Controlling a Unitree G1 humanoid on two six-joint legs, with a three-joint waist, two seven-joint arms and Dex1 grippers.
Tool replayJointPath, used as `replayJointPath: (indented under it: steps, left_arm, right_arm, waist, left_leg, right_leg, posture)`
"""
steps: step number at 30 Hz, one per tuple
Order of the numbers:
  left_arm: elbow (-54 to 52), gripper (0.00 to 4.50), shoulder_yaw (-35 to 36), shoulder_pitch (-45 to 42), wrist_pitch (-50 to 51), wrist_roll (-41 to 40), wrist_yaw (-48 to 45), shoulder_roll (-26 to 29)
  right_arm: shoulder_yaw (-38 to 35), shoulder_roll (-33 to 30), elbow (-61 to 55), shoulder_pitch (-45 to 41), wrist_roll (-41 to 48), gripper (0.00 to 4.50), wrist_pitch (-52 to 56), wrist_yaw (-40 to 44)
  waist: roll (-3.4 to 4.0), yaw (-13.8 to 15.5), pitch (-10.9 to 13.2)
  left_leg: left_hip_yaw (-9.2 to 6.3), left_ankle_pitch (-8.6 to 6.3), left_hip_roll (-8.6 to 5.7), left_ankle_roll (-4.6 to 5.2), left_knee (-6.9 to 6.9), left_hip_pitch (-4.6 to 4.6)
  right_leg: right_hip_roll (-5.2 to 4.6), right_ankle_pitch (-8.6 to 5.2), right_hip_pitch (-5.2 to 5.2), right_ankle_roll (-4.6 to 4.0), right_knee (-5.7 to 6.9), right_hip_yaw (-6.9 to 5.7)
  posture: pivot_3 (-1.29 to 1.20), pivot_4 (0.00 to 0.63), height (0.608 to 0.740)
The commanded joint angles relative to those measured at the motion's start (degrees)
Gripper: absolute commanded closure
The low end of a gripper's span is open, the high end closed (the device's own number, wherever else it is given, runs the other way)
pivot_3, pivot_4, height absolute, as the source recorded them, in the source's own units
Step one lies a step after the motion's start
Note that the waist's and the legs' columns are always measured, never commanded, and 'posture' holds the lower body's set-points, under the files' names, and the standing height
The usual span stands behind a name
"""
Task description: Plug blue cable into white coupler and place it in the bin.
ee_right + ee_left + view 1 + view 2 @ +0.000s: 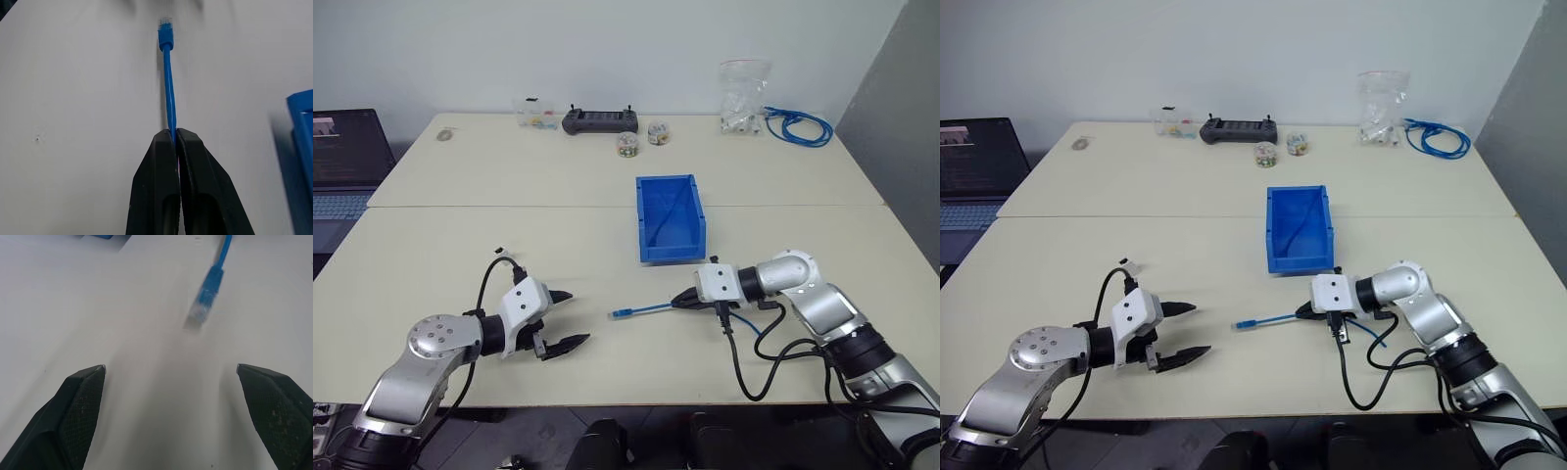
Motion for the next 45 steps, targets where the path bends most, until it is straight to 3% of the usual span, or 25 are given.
replayJointPath:
  steps: [1, 4, 9, 15, 20, 26, 36, 45]
  left_arm:
    - [0.4, 0.0, 0.8, 0.0, -2.5, 1.3, 0.2, 0.7]
    - [2.0, 0.0, 0.4, -0.5, -3.7, 2.2, -0.4, 0.7]
    - [5.0, 0.0, -1.4, -3.8, -5.4, 3.6, -1.2, 0.0]
    - [5.9, 0.0, -5.8, -8.1, -5.7, 5.0, -1.7, -2.6]
    - [7.4, 0.0, -9.2, -10.7, -6.3, 7.4, -1.3, -4.1]
    - [11.9, 0.0, -12.2, -14.3, -7.7, 11.0, 0.2, -6.8]
    - [14.0, 1.7, -15.6, -14.1, -8.4, 14.8, -3.0, -4.3]
    - [13.8, 3.58, -15.7, -13.3, -7.2, 15.0, -2.3, -2.5]
  right_arm:
    - [0.8, 1.4, 3.2, -2.2, -1.7, 4.22, -2.7, 0.4]
    - [1.2, 2.7, 5.6, -3.0, -2.5, 3.79, -3.7, 0.1]
    - [-1.0, 3.0, 4.1, -3.8, 0.4, 2.62, -0.3, 2.1]
    - [-9.3, -2.6, -14.3, 0.8, 12.2, 1.19, 18.6, 2.9]
    - [-14.2, -8.1, -27.5, 10.8, 16.8, 1.19, 28.2, -0.4]
    - [-17.6, -9.4, -35.6, 17.7, 19.4, 1.19, 34.2, -6.3]
    - [-19.4, -10.1, -39.9, 20.9, 21.7, 1.14, 37.4, -10.7]
    - [-23.4, -11.2, -42.8, 22.4, 26.1, 1.14, 41.0, -13.5]
  waist:
    - [0.0, 0.0, 0.0]
    - [0.02, -0.2, 0.0]
    - [0.02, -0.5, 0.0]
    - [0.05, -0.2, 0.0]
    - [-0.01, 0.4, 0.0]
    - [0.04, 0.3, 0.0]
    - [0.04, 0.5, -0.1]
    - [0.1, -0.2, -0.2]
  left_leg:
    - [0.0, 0.0, 0.01, 0.0, 0.0, 0.0]
    - [0.0, 0.0, 0.02, 0.0, -0.02, 0.02]
    - [-0.01, 0.0, 0.03, 0.01, -0.03, 0.06]
    - [-0.03, -0.01, 0.0, 0.01, -0.01, 0.0]
    - [-0.11, -0.02, 0.02, 0.01, -0.03, -0.03]
    - [-0.03, -0.01, 0.02, 0.03, -0.01, 0.01]
    - [-0.01, -0.01, 0.01, 0.03, 0.0, 0.05]
    - [-0.03, -0.01, 0.06, 0.04, -0.03, 0.11]
  right_leg:
    - [0.0, 0.01, 0.0, -0.02, 0.0, -0.02]
    - [0.01, 0.01, -0.01, -0.03, 0.02, -0.02]
    - [0.04, 0.03, -0.01, -0.04, 0.08, -0.05]
    - [0.0, 0.03, -0.01, -0.04, 0.05, -0.04]
    - [0.0, 0.03, 0.0, -0.03, 0.03, -0.1]
    - [0.01, 0.02, 0.01, -0.02, 0.05, -0.06]
    - [0.0, 0.02, 0.06, -0.01, 0.04, -0.05]
    - [0.04, 0.02, 0.08, 0.01, 0.07, -0.07]
  posture:
    - [0.0, 0.15, 0.74]
    - [0.0, 0.15, 0.74]
    - [0.0, 0.15, 0.74]
    - [0.0, 0.15, 0.74]
    - [0.0, 0.15, 0.74]
    - [0.0, 0.15, 0.74]
    - [0.0, 0.15, 0.74]
    - [0.0, 0.15, 0.74]
